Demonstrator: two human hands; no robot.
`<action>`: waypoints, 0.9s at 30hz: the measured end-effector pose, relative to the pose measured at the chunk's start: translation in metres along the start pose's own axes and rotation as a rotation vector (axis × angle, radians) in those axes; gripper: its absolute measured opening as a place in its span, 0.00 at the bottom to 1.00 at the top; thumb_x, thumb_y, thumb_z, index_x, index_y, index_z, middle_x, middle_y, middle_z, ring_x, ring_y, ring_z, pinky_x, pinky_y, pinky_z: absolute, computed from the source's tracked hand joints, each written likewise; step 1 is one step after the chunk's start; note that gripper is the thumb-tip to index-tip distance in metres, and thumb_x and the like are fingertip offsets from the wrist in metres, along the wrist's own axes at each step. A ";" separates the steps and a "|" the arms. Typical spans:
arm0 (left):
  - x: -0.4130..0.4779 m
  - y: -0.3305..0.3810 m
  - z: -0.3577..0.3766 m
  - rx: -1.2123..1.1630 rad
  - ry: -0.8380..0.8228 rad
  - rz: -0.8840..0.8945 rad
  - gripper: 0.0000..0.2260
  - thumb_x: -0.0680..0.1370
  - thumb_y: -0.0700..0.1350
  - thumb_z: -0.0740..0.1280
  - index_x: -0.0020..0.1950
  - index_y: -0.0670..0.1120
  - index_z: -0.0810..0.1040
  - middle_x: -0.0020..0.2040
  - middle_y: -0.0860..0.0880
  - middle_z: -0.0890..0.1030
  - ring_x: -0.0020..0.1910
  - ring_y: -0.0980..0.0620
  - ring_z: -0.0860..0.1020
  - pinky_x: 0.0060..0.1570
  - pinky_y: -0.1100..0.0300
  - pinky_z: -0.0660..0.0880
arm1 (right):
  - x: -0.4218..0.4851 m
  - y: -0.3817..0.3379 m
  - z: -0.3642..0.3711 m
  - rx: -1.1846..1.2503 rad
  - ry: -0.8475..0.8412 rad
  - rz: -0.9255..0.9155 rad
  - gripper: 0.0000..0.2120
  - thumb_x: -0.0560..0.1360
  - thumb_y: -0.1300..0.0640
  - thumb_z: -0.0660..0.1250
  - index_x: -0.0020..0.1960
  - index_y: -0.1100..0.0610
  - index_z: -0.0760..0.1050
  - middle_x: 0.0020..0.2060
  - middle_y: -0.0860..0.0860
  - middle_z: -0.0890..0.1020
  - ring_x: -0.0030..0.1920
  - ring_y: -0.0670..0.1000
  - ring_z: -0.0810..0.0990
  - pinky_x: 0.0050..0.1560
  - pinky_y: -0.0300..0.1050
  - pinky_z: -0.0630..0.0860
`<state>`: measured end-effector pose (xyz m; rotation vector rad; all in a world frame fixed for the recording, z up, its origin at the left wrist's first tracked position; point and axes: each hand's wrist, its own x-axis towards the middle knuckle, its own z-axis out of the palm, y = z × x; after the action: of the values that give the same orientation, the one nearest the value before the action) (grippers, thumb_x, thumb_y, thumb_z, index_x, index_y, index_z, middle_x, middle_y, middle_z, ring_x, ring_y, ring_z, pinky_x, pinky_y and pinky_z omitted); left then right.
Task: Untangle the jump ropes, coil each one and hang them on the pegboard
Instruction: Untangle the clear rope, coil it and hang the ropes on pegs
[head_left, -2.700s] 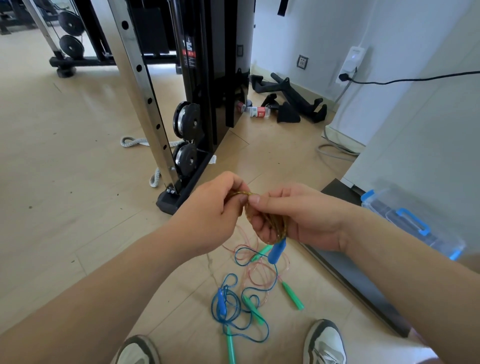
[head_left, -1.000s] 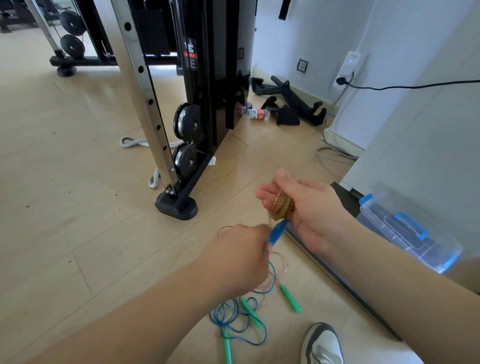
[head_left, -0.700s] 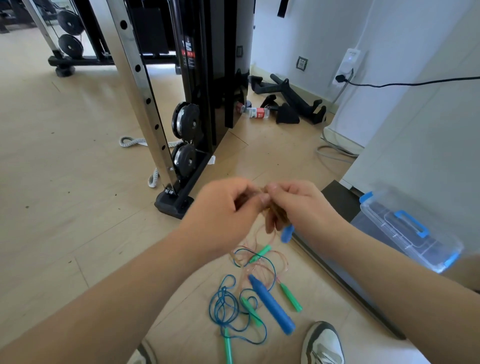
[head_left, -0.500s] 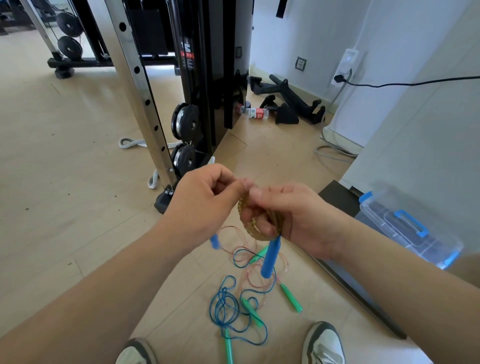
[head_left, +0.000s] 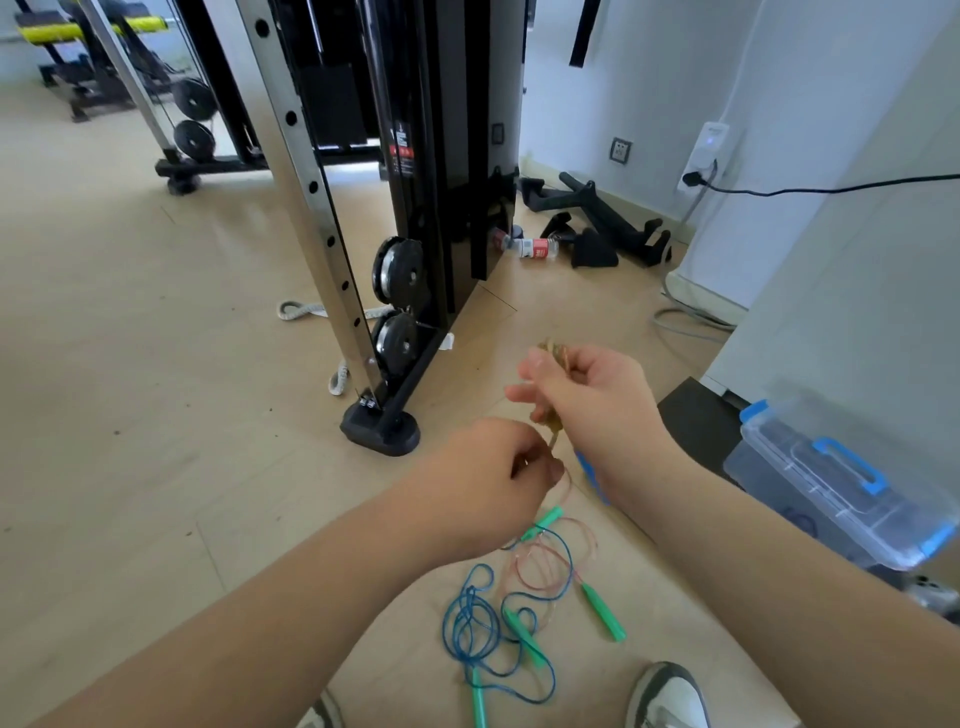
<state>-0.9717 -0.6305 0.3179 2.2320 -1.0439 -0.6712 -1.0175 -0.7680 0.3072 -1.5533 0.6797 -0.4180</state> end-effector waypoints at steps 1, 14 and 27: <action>0.001 0.000 -0.004 0.017 0.060 0.034 0.09 0.81 0.51 0.66 0.49 0.47 0.81 0.40 0.48 0.83 0.40 0.46 0.81 0.44 0.47 0.79 | 0.000 0.000 -0.001 -0.082 -0.025 -0.046 0.11 0.81 0.54 0.70 0.49 0.62 0.81 0.34 0.54 0.86 0.41 0.54 0.86 0.43 0.53 0.81; 0.009 -0.036 -0.001 0.433 0.557 0.646 0.09 0.78 0.56 0.72 0.47 0.50 0.84 0.42 0.55 0.82 0.43 0.47 0.77 0.48 0.52 0.73 | -0.006 0.006 -0.027 -0.048 -0.473 0.104 0.13 0.65 0.61 0.65 0.45 0.69 0.79 0.35 0.61 0.78 0.37 0.56 0.76 0.42 0.51 0.72; 0.017 -0.056 -0.022 0.051 0.760 0.123 0.15 0.80 0.41 0.65 0.66 0.50 0.76 0.57 0.53 0.77 0.55 0.49 0.76 0.55 0.47 0.77 | -0.007 0.020 -0.004 0.481 -0.484 0.416 0.10 0.81 0.70 0.59 0.57 0.69 0.78 0.45 0.60 0.82 0.38 0.50 0.76 0.44 0.42 0.74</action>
<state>-0.9192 -0.6085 0.2925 2.1477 -0.7846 0.2625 -1.0286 -0.7669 0.2891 -0.9667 0.4585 0.1085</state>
